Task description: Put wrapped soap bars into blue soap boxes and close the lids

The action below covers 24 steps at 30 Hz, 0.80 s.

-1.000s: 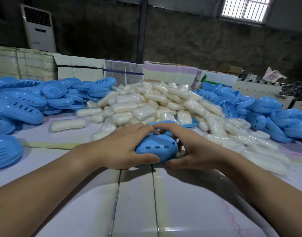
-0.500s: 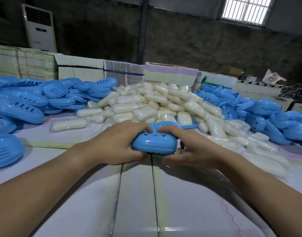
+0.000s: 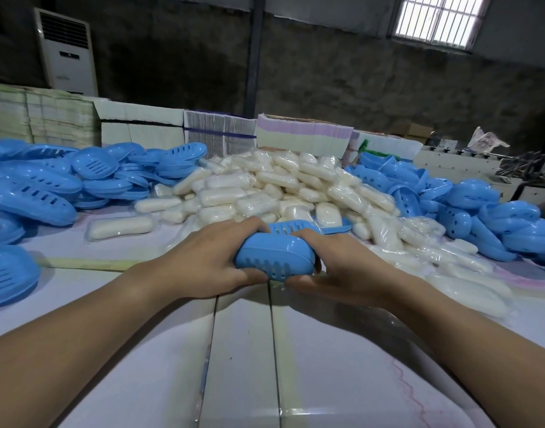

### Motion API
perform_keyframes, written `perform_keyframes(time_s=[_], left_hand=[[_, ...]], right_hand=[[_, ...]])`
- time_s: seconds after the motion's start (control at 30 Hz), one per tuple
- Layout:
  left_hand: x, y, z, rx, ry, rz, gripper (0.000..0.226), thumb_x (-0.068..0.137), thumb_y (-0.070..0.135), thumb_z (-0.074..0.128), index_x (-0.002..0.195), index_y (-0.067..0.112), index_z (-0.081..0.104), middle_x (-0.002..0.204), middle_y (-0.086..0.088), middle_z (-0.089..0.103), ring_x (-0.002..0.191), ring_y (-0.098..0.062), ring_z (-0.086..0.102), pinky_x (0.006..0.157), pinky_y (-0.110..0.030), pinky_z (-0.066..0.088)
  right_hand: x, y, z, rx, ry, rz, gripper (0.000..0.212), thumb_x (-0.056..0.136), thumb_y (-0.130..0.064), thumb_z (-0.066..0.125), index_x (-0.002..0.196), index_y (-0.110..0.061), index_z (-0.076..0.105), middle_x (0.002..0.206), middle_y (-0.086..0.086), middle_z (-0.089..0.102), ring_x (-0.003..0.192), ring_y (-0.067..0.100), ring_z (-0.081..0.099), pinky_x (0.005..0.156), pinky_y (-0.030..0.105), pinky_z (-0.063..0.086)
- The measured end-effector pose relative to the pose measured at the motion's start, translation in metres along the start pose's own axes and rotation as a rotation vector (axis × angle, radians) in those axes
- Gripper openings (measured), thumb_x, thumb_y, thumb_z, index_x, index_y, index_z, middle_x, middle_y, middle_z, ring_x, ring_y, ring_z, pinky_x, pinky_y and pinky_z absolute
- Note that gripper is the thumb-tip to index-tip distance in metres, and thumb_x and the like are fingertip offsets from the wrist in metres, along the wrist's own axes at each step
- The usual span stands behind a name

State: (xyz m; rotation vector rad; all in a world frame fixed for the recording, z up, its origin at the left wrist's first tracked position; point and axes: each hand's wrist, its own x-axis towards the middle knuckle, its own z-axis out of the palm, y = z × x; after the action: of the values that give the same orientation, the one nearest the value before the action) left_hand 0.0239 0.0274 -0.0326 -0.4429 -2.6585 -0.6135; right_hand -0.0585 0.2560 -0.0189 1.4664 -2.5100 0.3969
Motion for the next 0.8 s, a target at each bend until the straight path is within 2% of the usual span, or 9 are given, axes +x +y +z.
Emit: perform_keyframes(time_s=[0.07, 0.17, 0.23, 0.33, 0.43, 0.53, 0.63, 0.73, 0.8], left_hand=[[0.000, 0.000, -0.001, -0.048, -0.017, 0.013, 0.044, 0.082, 0.044, 0.079, 0.117, 0.036, 0.054, 0.106, 0.015, 0.063, 0.096, -0.003, 0.058, 0.079, -0.032, 0.050], [0.000, -0.002, -0.004, -0.116, -0.028, 0.007, 0.043, 0.081, 0.041, 0.082, 0.115, 0.036, 0.056, 0.103, 0.015, 0.065, 0.094, -0.003, 0.061, 0.076, -0.032, 0.053], [-0.001, -0.004, -0.004, -0.174, -0.033, -0.009, 0.043, 0.080, 0.038, 0.084, 0.113, 0.036, 0.057, 0.101, 0.013, 0.067, 0.092, -0.004, 0.063, 0.075, -0.031, 0.054], [-0.001, -0.006, -0.001, -0.298, -0.030, -0.033, 0.040, 0.080, 0.033, 0.086, 0.110, 0.033, 0.059, 0.100, 0.010, 0.068, 0.091, -0.008, 0.066, 0.076, -0.034, 0.057], [-0.002, -0.007, 0.001, -0.422, -0.002, -0.059, 0.042, 0.077, 0.036, 0.085, 0.110, 0.032, 0.060, 0.102, 0.008, 0.070, 0.093, -0.012, 0.069, 0.077, -0.036, 0.059], [-0.002, -0.006, 0.001, -0.413, -0.027, -0.039, 0.044, 0.078, 0.037, 0.086, 0.113, 0.034, 0.059, 0.103, 0.010, 0.069, 0.094, -0.011, 0.068, 0.075, -0.033, 0.058], [-0.001, -0.002, 0.000, -0.384, -0.087, 0.006, 0.048, 0.077, 0.043, 0.083, 0.118, 0.035, 0.059, 0.106, 0.012, 0.069, 0.096, -0.011, 0.067, 0.078, -0.033, 0.057], [-0.001, 0.002, -0.004, -0.365, -0.130, 0.002, 0.053, 0.071, 0.058, 0.075, 0.120, 0.045, 0.057, 0.111, 0.017, 0.067, 0.098, -0.009, 0.066, 0.080, -0.029, 0.057], [-0.001, 0.005, -0.007, -0.342, -0.158, 0.006, 0.051, 0.072, 0.064, 0.068, 0.120, 0.052, 0.055, 0.112, 0.021, 0.064, 0.100, -0.006, 0.064, 0.080, -0.022, 0.054]], right_hand=[[0.000, 0.000, 0.001, -0.029, 0.023, -0.027, 0.044, 0.082, -0.054, 0.067, 0.119, -0.037, 0.049, 0.076, -0.025, 0.046, 0.072, 0.003, 0.044, 0.066, 0.026, 0.040], [0.000, -0.001, 0.001, -0.030, 0.052, -0.056, 0.043, 0.083, -0.057, 0.064, 0.117, -0.036, 0.051, 0.075, -0.028, 0.046, 0.068, 0.000, 0.045, 0.063, 0.023, 0.037], [-0.001, -0.002, 0.001, 0.011, 0.072, -0.075, 0.042, 0.083, -0.058, 0.061, 0.116, -0.035, 0.052, 0.078, -0.026, 0.048, 0.069, -0.002, 0.048, 0.062, 0.022, 0.036], [-0.003, -0.004, 0.000, 0.180, 0.126, -0.057, 0.048, 0.077, -0.058, 0.061, 0.121, -0.038, 0.053, 0.089, -0.017, 0.059, 0.077, 0.009, 0.054, 0.064, 0.020, 0.040], [-0.002, -0.005, -0.003, 0.252, 0.191, -0.049, 0.052, 0.073, -0.059, 0.063, 0.120, -0.041, 0.051, 0.097, -0.017, 0.062, 0.084, 0.005, 0.056, 0.068, 0.016, 0.041], [-0.002, -0.007, -0.002, 0.143, 0.231, -0.087, 0.053, 0.075, -0.053, 0.069, 0.120, -0.027, 0.057, 0.095, -0.020, 0.058, 0.079, 0.000, 0.050, 0.068, 0.011, 0.037], [-0.003, -0.007, 0.002, 0.030, 0.216, -0.162, 0.050, 0.079, -0.042, 0.075, 0.118, -0.015, 0.060, 0.098, -0.014, 0.058, 0.078, -0.002, 0.041, 0.069, 0.010, 0.034], [-0.001, -0.006, -0.001, -0.021, 0.167, -0.159, 0.051, 0.081, -0.045, 0.074, 0.122, -0.021, 0.056, 0.104, -0.014, 0.059, 0.084, -0.004, 0.041, 0.069, 0.016, 0.039], [-0.001, -0.005, -0.002, 0.037, 0.120, -0.141, 0.052, 0.081, -0.047, 0.072, 0.126, -0.035, 0.049, 0.112, -0.019, 0.058, 0.087, -0.005, 0.045, 0.071, 0.011, 0.039]])
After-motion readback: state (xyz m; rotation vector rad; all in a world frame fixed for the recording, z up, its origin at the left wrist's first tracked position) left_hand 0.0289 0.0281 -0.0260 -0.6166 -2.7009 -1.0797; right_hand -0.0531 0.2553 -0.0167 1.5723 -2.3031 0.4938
